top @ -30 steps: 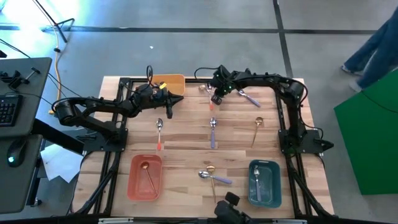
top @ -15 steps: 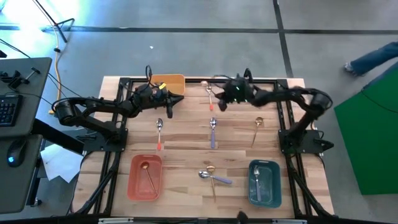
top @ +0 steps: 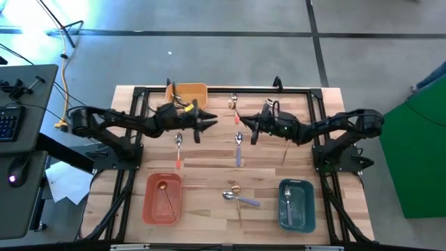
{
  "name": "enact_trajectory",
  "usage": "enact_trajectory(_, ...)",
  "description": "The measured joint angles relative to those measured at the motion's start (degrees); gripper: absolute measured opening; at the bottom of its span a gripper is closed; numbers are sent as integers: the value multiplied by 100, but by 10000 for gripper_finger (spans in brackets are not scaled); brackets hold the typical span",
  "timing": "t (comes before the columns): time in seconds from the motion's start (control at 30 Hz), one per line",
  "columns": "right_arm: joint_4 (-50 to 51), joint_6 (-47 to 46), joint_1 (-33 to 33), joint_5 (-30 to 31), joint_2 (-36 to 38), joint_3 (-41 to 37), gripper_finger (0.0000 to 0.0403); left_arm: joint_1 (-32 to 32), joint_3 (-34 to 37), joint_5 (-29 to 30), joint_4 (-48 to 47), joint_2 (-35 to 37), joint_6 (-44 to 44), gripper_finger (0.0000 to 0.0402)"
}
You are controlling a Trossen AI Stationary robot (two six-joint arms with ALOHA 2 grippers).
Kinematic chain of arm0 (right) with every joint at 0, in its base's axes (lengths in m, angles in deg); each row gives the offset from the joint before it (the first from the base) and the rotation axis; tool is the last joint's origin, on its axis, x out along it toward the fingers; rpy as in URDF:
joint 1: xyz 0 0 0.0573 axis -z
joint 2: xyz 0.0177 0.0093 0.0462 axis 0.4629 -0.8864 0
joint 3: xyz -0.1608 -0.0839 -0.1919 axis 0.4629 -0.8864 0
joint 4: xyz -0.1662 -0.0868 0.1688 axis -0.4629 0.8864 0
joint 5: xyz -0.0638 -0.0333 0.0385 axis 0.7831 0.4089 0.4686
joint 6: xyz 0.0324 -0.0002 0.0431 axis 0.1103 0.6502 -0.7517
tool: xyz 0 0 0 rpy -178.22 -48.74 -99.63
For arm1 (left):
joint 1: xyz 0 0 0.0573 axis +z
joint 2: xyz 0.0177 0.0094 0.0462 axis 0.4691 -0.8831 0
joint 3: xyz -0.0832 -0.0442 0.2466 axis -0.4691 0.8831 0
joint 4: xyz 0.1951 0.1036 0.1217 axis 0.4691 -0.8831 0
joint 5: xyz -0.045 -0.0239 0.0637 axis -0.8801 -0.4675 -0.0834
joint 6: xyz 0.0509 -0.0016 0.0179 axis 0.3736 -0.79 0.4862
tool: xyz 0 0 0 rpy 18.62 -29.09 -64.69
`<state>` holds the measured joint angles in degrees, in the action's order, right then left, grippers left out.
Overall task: Sort silverware by color (type)
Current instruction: Put the top gold spoon into the orange bin
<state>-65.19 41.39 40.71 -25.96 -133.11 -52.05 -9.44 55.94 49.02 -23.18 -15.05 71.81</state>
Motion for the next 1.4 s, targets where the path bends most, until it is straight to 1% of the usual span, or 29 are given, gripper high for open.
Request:
enact_trajectory(0.07, -35, 116, -188, 118, 0, 36, 5, -133, -230, 48, -17, -287, 163, 128)
enact_trajectory(0.17, -346, 293, -465, 353, 0, 42, 5, -261, -545, 53, 5, -594, 262, 148)
enact_trajectory(0.3, -666, 524, -783, 416, 0, 44, 5, -297, -804, 57, 47, -773, 268, 165)
enact_trajectory(0.4, -776, 558, -951, 413, 0, 44, 5, -319, -923, 36, 43, -810, 271, 170)
enact_trajectory(0.5, -779, 558, -1094, 412, 0, 45, 5, -410, -1070, -42, 47, -812, 391, 170)
enact_trajectory(0.67, -834, 694, -1276, 409, 0, 46, 5, -592, -1330, -585, 44, -812, 648, 169)
enact_trajectory(0.77, -876, 711, -1314, 379, 0, 49, 5, -672, -1386, -721, 29, -812, 763, 168)
enact_trajectory(0.83, -876, 719, -1320, 383, 0, 49, 5, -685, -1418, -791, 32, -812, 778, 168)
enact_trajectory(1.0, -884, 774, -1320, 366, 0, 49, 5, -710, -1505, -1290, 19, -812, 582, 168)
enact_trajectory(1.2, -928, 774, -1321, 283, 0, 49, 5, -766, -1638, -1318, -16, -812, 529, 164)
enact_trajectory(1.3, -929, 770, -1323, 273, 0, 49, 5, -780, -1645, -1320, -17, -812, 661, 153)
enact_trajectory(1.4, -928, 768, -1323, 249, 0, 50, 5, -780, -1645, -1320, -17, -812, 715, 133)
